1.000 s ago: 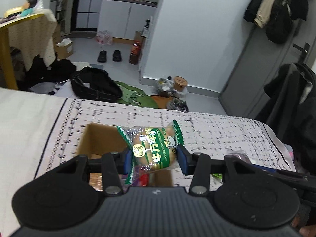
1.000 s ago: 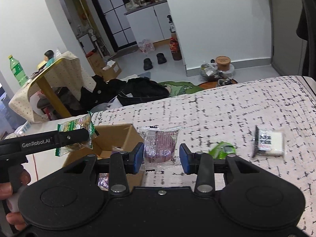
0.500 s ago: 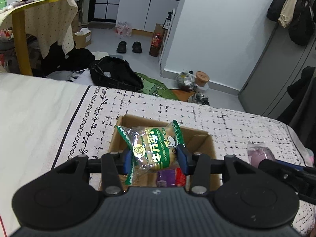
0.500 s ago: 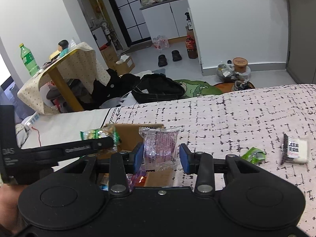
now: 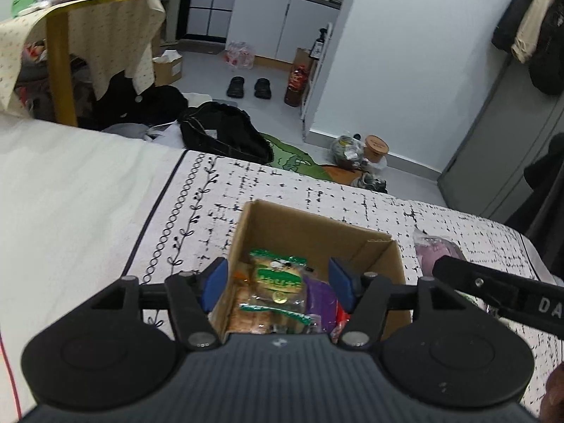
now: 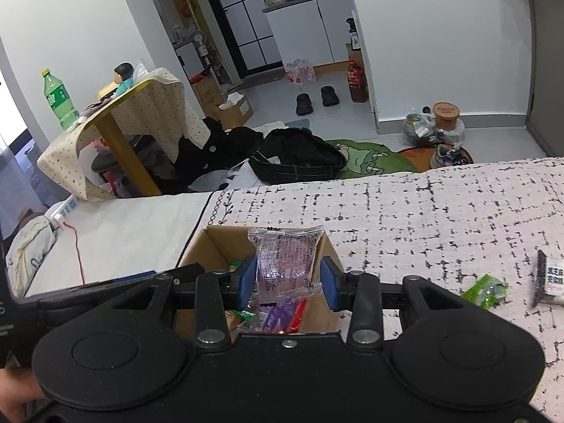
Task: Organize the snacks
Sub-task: 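Release both packets into the box, opening both grippers, then move both tools back toward the green packet and white cake packet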
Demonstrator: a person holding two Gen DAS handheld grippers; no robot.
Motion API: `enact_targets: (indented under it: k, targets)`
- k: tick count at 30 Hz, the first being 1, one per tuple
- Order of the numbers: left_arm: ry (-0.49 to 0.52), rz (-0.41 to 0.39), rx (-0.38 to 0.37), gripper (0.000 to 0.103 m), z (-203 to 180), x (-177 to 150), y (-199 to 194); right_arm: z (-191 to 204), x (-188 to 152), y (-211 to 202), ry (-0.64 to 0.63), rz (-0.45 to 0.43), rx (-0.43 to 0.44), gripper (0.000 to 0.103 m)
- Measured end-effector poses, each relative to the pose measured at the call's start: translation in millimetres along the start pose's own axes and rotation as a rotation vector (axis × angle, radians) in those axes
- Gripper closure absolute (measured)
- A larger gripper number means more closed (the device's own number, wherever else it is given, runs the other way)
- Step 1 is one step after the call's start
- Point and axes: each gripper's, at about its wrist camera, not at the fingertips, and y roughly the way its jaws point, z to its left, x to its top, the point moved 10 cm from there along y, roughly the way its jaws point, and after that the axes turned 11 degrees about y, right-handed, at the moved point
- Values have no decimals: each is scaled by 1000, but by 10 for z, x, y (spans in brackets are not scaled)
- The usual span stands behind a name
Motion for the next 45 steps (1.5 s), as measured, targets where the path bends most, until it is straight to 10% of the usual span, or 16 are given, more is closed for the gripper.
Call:
enact_targets:
  k: [12,21,45]
  targets:
    - [-54,-4,18,32,190,-26,-157,65,72,177,67,36,55,62]
    - [-74,15,22,30,218,-92,-119,-58,106,98,102,19,66,41]
    - [75,-9,-45,6,-735,11,-127,-1057,0,-528,154,-1,-72,14]
